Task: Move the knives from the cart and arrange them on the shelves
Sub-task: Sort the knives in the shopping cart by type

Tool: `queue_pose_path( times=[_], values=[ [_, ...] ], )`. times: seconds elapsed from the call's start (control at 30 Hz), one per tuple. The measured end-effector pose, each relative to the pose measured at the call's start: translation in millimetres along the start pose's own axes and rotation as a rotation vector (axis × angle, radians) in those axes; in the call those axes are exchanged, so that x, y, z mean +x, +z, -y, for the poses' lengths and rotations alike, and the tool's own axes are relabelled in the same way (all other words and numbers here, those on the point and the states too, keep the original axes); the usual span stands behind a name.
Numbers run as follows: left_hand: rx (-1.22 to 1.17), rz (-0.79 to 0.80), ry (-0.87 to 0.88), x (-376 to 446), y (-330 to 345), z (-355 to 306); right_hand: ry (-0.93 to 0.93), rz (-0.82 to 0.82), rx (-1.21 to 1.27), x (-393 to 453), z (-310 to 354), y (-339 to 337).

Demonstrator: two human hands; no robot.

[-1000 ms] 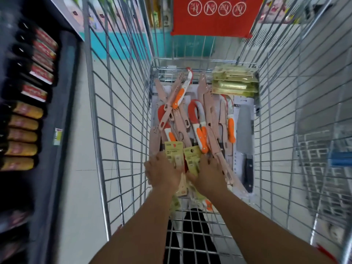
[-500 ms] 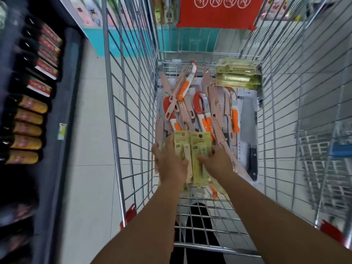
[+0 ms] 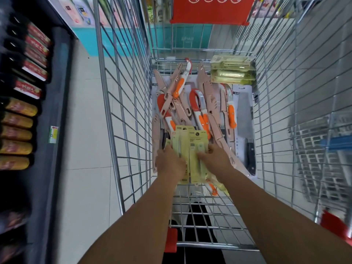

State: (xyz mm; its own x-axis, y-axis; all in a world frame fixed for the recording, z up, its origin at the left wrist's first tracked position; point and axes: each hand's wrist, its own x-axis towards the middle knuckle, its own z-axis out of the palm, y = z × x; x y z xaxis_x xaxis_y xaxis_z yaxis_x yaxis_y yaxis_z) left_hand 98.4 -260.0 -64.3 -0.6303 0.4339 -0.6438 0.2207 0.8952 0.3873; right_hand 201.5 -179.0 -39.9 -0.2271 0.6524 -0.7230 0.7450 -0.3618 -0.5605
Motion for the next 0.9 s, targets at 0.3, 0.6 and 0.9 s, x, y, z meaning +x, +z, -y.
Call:
queue_pose_path(
  times=[0.3,0.6,0.9],
  values=[
    [-0.189,0.141,-0.148,11,-5,-7,0.096,0.086,0.109,8,8,17],
    [-0.526,0.052,-0.075,-10,-30,-32,0.139,0.158,0.457,5,21,15],
    [-0.641,-0.030,-0.045,9,-60,-71,0.120,0.005,0.736,8,52,-20]
  ],
)
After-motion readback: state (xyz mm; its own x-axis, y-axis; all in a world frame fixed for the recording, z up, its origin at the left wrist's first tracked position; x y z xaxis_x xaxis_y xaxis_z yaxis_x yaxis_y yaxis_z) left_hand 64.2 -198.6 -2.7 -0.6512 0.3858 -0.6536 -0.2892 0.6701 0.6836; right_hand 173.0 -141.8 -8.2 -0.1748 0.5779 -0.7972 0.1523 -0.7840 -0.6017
